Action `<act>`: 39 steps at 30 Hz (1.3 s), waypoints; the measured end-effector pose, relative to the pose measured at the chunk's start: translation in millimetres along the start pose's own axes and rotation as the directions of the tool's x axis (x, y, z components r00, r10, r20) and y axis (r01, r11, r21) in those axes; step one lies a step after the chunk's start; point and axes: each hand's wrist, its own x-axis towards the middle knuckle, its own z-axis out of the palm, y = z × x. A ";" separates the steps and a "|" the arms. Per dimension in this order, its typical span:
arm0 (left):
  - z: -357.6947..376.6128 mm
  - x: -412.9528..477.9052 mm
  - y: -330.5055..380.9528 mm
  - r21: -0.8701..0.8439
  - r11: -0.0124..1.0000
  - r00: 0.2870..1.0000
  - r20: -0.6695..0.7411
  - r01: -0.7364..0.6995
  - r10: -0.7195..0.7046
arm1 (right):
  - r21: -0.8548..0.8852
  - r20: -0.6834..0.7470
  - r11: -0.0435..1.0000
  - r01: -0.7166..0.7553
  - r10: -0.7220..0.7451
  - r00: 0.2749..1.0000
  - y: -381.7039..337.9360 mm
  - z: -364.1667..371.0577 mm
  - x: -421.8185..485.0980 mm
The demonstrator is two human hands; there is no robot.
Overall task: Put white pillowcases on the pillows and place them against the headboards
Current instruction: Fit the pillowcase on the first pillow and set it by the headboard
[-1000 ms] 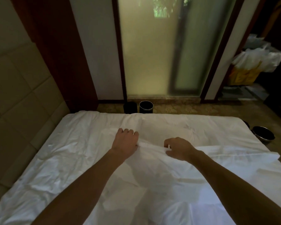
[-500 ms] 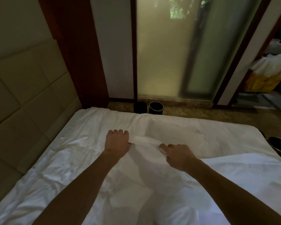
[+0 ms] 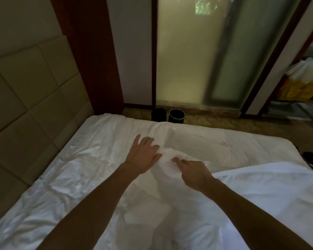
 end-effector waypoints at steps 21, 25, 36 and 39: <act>21.0 24.3 52.6 0.001 0.985 0.983 0.072 -0.171 0.171 | -0.258 0.020 0.904 -0.340 0.356 0.934 103.8 13.3 -113.6; 18.3 44.0 95.6 -0.038 0.962 0.961 0.057 -0.270 0.272 | -0.188 -0.104 0.911 -0.366 0.352 0.930 89.5 18.0 -121.7; 40.6 64.4 215.6 -0.156 0.735 0.721 0.143 -0.661 0.678 | -0.077 -0.159 0.884 -0.460 0.445 0.881 60.9 39.2 -169.6; 47.9 64.1 210.5 -0.055 0.702 0.700 0.056 -0.710 0.712 | -0.073 -0.173 0.885 -0.460 0.443 0.880 69.7 46.9 -177.8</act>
